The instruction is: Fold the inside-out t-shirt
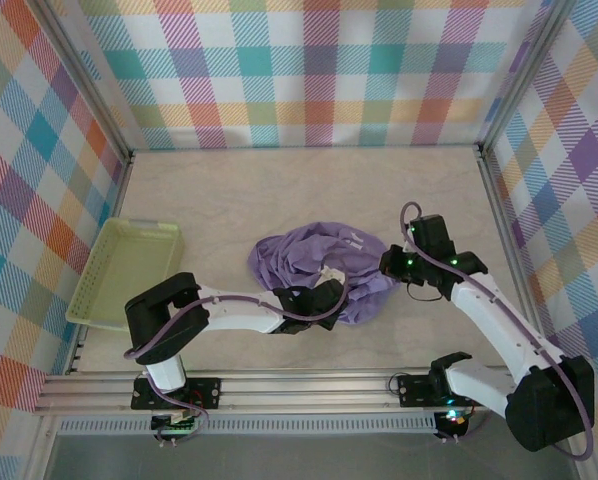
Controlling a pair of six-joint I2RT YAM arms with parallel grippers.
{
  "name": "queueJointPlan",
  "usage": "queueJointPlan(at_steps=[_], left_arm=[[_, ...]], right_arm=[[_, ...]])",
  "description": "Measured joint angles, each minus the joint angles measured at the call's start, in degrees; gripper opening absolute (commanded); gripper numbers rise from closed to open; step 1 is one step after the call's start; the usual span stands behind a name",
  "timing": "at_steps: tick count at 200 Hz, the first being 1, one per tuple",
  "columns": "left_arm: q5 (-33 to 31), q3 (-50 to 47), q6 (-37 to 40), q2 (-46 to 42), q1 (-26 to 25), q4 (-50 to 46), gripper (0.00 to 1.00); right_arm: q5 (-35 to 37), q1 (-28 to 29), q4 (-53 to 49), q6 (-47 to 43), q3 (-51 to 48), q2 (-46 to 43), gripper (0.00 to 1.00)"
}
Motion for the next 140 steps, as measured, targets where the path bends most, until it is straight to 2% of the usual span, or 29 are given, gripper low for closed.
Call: queueJointPlan(at_steps=[30,57,122,140], left_arm=[[-0.09,0.72,0.42,0.15,0.04,-0.22,0.00],[-0.35,1.27,0.55,0.31,0.04,-1.03,0.00],[-0.48,1.88,0.57,1.29,0.04,-1.38,0.00],[-0.48,1.88,0.57,1.29,0.04,-1.42,0.00]], right_arm=[[-0.48,-1.36,-0.04,-1.60,-0.96,-3.08,0.54],[-1.14,-1.84,-0.35,-1.62,-1.84,-8.85,0.65],[-1.66,-1.84,0.70,-1.11,-14.78,-15.21,0.68],[-3.08,-1.84,3.28,-0.87,-18.01,-15.26,0.62]])
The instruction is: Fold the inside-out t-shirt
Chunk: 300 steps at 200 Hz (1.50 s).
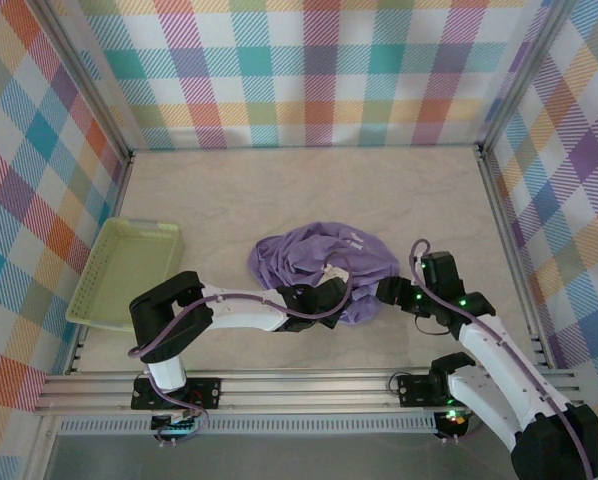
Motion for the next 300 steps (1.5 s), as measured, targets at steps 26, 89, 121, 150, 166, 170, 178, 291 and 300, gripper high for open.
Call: queueJointPlan(at_steps=[26,89,121,150,166,170,178,291,300], left_arm=[[0.00,0.07,0.00,0.04,0.00,-0.07,0.00],[-0.87,1.42,-0.02,1.01,0.00,-1.44,0.00],[-2.54,2.62,-0.81,2.75,0.48,-3.04,0.00],[-3.98,2.75,-1.97,3.32,1.84,-3.45,0.00],[-4.48,2.80,-2.40,3.32,2.43,-2.67,0.00],[-4.61,2.80,-2.60,3.30,2.54,-2.47,0.00],[-4.87,2.86,-2.64,3.30,2.60,-2.36,0.00],[-2.47,1.03,1.11,1.84,0.74,-1.86,0.00],[-1.97,0.96,1.38,1.73,0.74,-1.62,0.00]], right_arm=[[-2.95,0.00,4.31,1.07,-2.89,0.02,0.41],[-1.70,0.00,3.87,0.24,0.09,0.00,0.00],[1.75,0.02,-4.68,1.01,6.86,-2.84,0.00],[5.84,0.02,-15.02,1.86,16.79,-7.21,0.00],[6.88,0.02,-19.56,2.58,20.17,-8.04,0.00],[6.97,0.02,-20.57,2.64,20.59,-8.24,0.00],[7.10,0.02,-22.38,2.89,21.03,-8.28,0.00],[9.53,-3.63,-9.20,0.68,21.49,17.81,0.38],[10.73,-3.74,-8.11,0.17,21.57,20.33,0.42]])
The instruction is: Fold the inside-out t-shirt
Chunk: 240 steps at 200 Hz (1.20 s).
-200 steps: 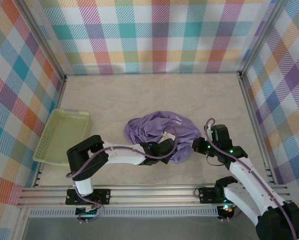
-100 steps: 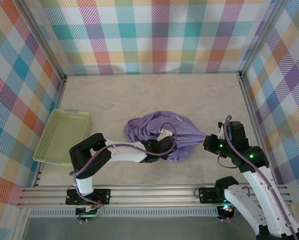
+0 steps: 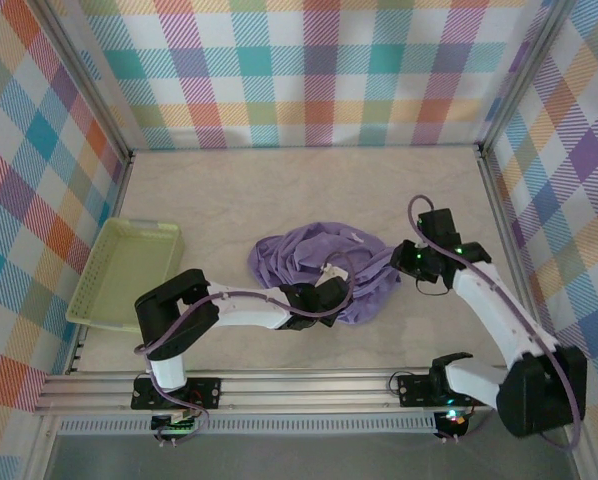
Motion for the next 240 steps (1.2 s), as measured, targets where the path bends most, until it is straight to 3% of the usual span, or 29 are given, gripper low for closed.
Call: queueJointPlan(at_steps=[8,36,58,88,119,141,157,208,240], left_arm=[[0.35,-0.04,0.15,-0.22,0.00,0.13,0.00],[1.11,-0.85,0.48,-1.62,0.00,0.35,0.21],[1.57,-1.81,1.36,-3.98,-0.20,0.13,0.39],[0.48,-0.09,3.21,-8.68,-2.58,-3.41,0.48],[1.01,7.21,3.08,-9.01,-3.69,-6.95,0.48],[1.11,14.36,1.31,-5.01,-3.52,-9.81,0.37],[1.33,18.27,-0.13,-1.07,-3.06,-11.32,0.34],[2.71,20.57,-4.33,5.62,-0.57,-16.94,0.25],[3.06,20.59,-5.84,5.75,-0.13,-17.79,0.12]], right_arm=[[0.87,0.00,0.24,-0.57,0.00,0.83,0.46],[1.38,0.00,0.31,-1.51,-0.37,-4.50,0.50],[-1.18,0.42,-0.11,-1.31,-1.88,-12.07,0.45],[-4.39,2.21,-1.22,0.26,-6.25,-18.69,0.37],[-6.88,2.67,-0.70,2.64,-11.28,-21.49,0.31],[-9.92,2.67,3.23,4.37,-14.64,-20.44,0.27],[-11.52,2.67,5.86,5.35,-15.93,-18.73,0.25],[-12.81,2.71,13.46,6.12,-16.37,-12.90,0.29],[-13.51,2.71,16.87,6.71,-17.62,-9.88,0.29]])
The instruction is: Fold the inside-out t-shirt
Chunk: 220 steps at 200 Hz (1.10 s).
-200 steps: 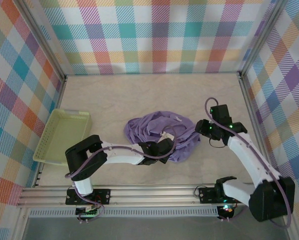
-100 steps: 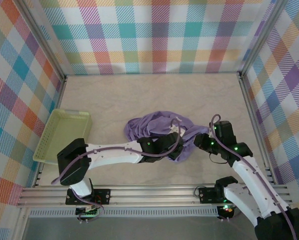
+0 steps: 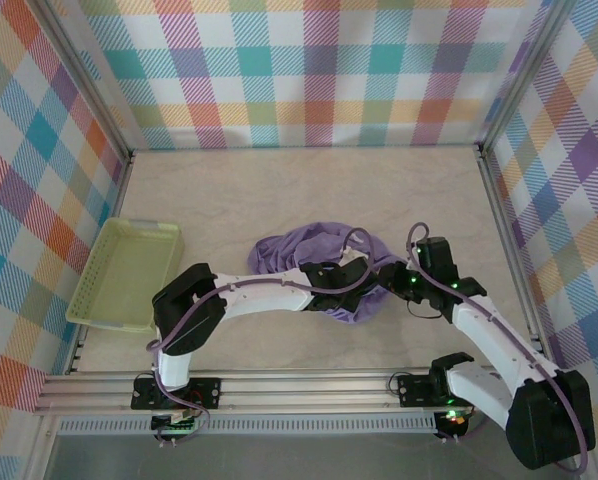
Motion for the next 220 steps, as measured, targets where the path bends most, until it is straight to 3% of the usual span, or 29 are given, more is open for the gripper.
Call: queueJointPlan(at_steps=[25,89,134,156,177,204,220], left_arm=[[0.59,-0.63,-0.37,-0.15,-0.02,1.22,0.00],[0.61,-13.29,0.20,-8.63,-2.97,11.23,0.00],[-0.02,-18.21,2.49,-13.35,-6.62,17.62,0.00],[-0.68,-19.26,3.21,-13.35,-6.62,18.32,0.00],[-1.07,-19.39,3.69,-13.35,-6.73,18.62,0.00],[-1.05,-19.39,4.68,-13.35,-7.13,19.85,0.00],[-1.07,-19.39,5.16,-13.22,-7.56,19.82,0.00]], right_arm=[[-0.13,0.00,1.95,0.04,-0.55,2.32,0.28],[4.92,0.04,0.96,0.07,-1.38,3.13,0.19],[8.63,0.04,-2.75,-2.49,-0.46,-1.07,0.32],[6.40,0.07,-2.97,-3.08,0.70,-1.05,0.42],[3.78,0.90,-2.62,-3.04,1.29,-0.57,0.44],[2.45,2.36,-2.75,-2.78,1.73,1.36,0.34],[2.75,2.62,-3.50,-3.45,2.60,2.89,0.14]])
